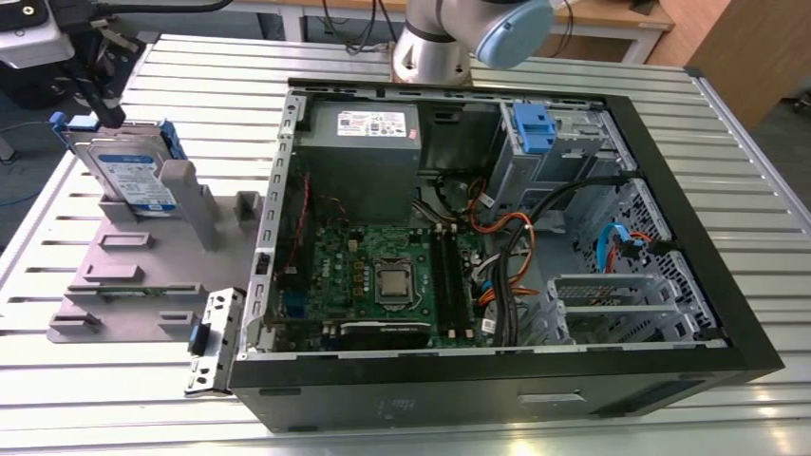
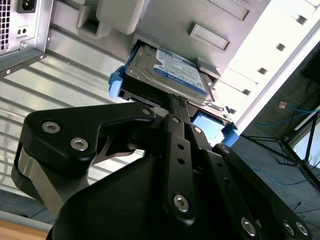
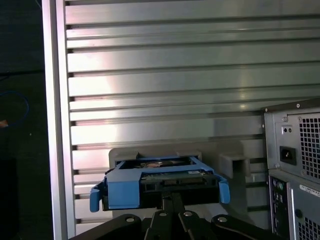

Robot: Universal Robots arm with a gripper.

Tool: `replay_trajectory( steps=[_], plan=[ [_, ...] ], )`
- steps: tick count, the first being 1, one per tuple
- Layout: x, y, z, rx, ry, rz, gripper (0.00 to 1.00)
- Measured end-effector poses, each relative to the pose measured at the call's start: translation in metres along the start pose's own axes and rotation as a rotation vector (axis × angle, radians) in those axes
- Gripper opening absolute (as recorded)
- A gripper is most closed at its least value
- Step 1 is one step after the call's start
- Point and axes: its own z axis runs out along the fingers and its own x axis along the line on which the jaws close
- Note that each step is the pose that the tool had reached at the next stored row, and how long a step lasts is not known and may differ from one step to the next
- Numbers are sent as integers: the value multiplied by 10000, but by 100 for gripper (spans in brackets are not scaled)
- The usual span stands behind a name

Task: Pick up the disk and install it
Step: 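Reach for the disk, then pick up the disk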

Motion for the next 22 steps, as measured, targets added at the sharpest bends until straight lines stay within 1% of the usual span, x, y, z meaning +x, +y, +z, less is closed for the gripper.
replay_trajectory(
  steps=[7, 14, 22],
  plan=[
    [47, 2, 11, 0, 0, 0, 11],
    [50, 2, 12, 1, 0, 0, 11],
    [49, 4, -31, 0, 0, 0, 11]
  ],
)
